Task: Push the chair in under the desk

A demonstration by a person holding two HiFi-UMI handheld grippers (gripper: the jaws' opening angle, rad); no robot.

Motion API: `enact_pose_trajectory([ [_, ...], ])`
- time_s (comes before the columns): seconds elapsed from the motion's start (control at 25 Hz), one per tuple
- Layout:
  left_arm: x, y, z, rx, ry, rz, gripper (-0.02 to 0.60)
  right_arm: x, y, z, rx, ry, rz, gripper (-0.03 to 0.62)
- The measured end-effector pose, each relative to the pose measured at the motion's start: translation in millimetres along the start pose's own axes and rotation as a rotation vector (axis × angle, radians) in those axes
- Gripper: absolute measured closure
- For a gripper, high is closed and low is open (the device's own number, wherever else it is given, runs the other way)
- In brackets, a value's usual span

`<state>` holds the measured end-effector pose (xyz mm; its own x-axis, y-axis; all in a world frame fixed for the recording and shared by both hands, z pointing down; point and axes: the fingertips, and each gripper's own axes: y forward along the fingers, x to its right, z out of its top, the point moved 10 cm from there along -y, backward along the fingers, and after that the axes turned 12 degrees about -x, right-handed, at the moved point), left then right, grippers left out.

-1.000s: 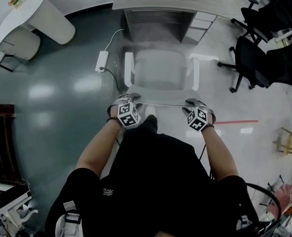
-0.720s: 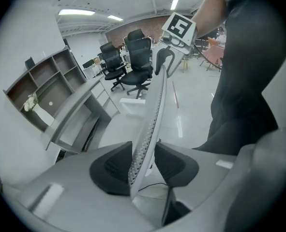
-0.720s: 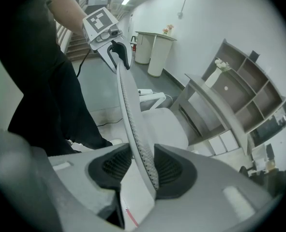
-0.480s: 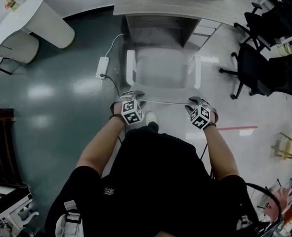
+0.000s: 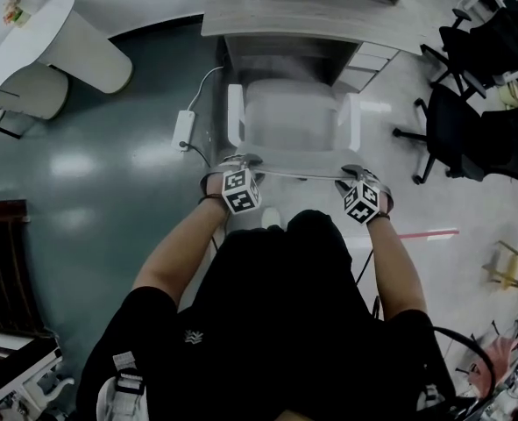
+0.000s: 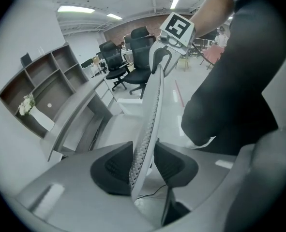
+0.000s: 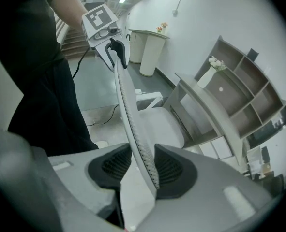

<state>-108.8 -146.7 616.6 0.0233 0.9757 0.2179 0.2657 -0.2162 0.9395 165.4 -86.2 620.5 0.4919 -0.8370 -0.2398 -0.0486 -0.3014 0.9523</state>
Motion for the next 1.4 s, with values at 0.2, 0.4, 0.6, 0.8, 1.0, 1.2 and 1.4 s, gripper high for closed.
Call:
enact_pose_trajectory([
  [0.2, -32.5, 10.4, 4.9, -0.004, 0.013, 0.006, 0.439, 31.7, 11.7, 9.0, 0.007, -0.008, -0.015, 0.442],
  [0.4, -68.0, 21.9, 13.5, -0.007, 0.003, 0.013, 0.439, 70.6, 25.6, 17.7, 0.01, -0.026, -0.011, 0.442],
  [0.6, -103.5, 33.2, 21.8, -0.009, -0.014, 0.014, 0.439, 110.5, 38.7, 26.8, 0.012, -0.049, -0.004, 0.444],
  [0.8, -134.5, 41.5, 28.7, -0.017, -0.033, 0.01, 0.439, 144.9, 49.1, 35.1, 0.022, -0.065, 0.008, 0.445],
  [1.0, -161.2, 48.6, 36.0, -0.026, -0.038, -0.01, 0.439, 172.9, 56.6, 41.0, 0.014, -0.063, 0.021, 0.444],
  [1.2, -184.9, 55.8, 38.1, -0.027, -0.041, -0.014, 0.439, 195.5, 63.9, 50.1, 0.011, -0.061, 0.032, 0.444],
  [1.4, -204.4, 60.7, 41.5, -0.029, -0.043, -0.014, 0.439, 215.4, 69.9, 55.6, 0.01, -0.062, 0.043, 0.444],
])
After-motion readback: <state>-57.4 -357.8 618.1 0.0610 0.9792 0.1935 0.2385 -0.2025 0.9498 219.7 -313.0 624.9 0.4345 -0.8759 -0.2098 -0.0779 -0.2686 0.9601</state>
